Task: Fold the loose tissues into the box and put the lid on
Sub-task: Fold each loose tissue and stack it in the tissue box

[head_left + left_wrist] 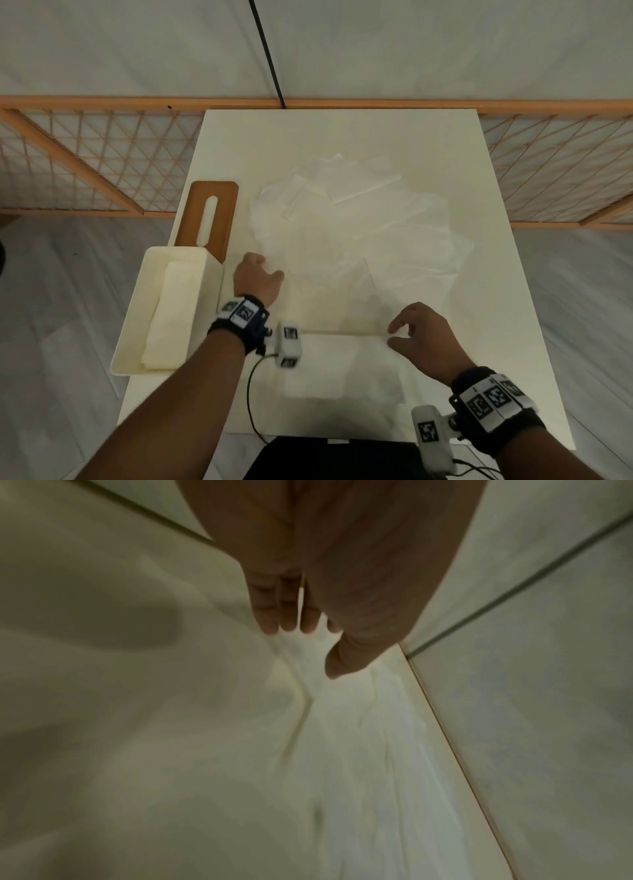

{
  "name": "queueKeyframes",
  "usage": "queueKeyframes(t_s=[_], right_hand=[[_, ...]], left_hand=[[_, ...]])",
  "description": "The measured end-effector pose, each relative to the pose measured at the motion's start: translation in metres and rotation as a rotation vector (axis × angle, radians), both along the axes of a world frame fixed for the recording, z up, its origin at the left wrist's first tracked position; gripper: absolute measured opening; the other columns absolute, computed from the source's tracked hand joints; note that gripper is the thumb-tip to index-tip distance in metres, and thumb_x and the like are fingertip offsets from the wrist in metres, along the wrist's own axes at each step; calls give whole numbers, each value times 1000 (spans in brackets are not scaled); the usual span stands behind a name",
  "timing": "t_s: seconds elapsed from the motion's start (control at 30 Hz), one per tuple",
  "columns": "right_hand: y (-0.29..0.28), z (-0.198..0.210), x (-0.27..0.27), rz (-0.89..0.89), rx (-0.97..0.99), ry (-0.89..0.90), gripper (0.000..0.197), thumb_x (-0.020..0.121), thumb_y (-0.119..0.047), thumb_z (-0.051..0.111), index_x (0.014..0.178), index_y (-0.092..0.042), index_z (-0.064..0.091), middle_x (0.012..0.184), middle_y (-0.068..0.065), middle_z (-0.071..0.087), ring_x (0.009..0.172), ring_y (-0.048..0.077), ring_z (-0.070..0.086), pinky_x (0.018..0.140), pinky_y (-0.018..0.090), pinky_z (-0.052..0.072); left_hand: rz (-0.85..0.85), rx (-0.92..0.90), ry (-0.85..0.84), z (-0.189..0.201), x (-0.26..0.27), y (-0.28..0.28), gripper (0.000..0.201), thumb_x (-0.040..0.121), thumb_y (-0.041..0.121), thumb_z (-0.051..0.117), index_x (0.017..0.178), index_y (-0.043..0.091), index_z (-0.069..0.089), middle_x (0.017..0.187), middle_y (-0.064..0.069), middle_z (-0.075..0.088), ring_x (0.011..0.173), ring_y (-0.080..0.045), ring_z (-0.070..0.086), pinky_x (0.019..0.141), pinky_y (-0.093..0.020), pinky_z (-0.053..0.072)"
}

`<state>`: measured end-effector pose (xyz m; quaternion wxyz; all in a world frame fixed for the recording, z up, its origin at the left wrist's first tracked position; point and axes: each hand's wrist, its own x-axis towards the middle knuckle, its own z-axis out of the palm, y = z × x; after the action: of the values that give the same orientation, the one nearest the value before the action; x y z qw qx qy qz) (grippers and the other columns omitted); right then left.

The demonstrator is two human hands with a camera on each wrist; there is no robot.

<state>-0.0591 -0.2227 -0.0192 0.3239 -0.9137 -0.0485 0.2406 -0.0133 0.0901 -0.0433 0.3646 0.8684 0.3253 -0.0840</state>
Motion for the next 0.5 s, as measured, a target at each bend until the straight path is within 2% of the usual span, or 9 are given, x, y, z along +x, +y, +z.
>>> queueKeyframes(t_s=[0.13,0.23,0.3,0.37,0.4,0.43,0.5], right_hand=[[0,15,11,-78,50,25,14,79,-16,79,80,-25,69,83,-14,55,65,4,52,62,10,39],[-3,19,18,-128,95,68,11,80,-17,79,82,-23,70,73,-13,55,57,-2,52,57,11,41],[-5,18,21,-135,97,79,10,81,-18,79,83,-23,70,71,-14,55,57,-5,51,57,10,41],[-8,18,23,-140,98,92,10,82,-18,78,84,-22,70,70,-14,54,56,-7,51,56,9,41],[-10,18,24,-145,101,96,10,82,-19,78,83,-23,70,70,-15,54,56,-6,51,56,9,41],[-11,17,25,-150,106,102,11,82,-19,79,83,-25,69,70,-15,54,55,-5,51,56,9,40],[-12,16,27,-159,116,115,12,82,-19,78,82,-26,68,69,-16,54,54,-2,50,54,9,38]], left_hand=[[173,-52,72,-4,56,14,70,88,26,71,145,9,35,145,-15,47,129,-33,50,100,-34,43],[162,7,196,-7,77,18,83,91,37,68,153,5,23,156,-15,35,138,-33,41,109,-38,36],[141,24,264,-10,87,19,75,94,40,64,149,0,33,152,-18,42,135,-35,45,107,-39,36],[127,22,287,-11,92,18,54,98,39,56,133,-2,53,138,-22,54,122,-38,54,96,-39,41],[110,3,295,-8,94,17,48,99,37,53,126,-3,58,133,-23,58,118,-38,56,94,-38,43],[102,-24,300,-6,96,16,44,100,33,53,124,-3,60,131,-24,59,118,-38,57,94,-36,46],[163,-122,221,1,98,18,43,95,27,61,128,-1,60,134,-21,58,121,-36,57,83,-32,48]])
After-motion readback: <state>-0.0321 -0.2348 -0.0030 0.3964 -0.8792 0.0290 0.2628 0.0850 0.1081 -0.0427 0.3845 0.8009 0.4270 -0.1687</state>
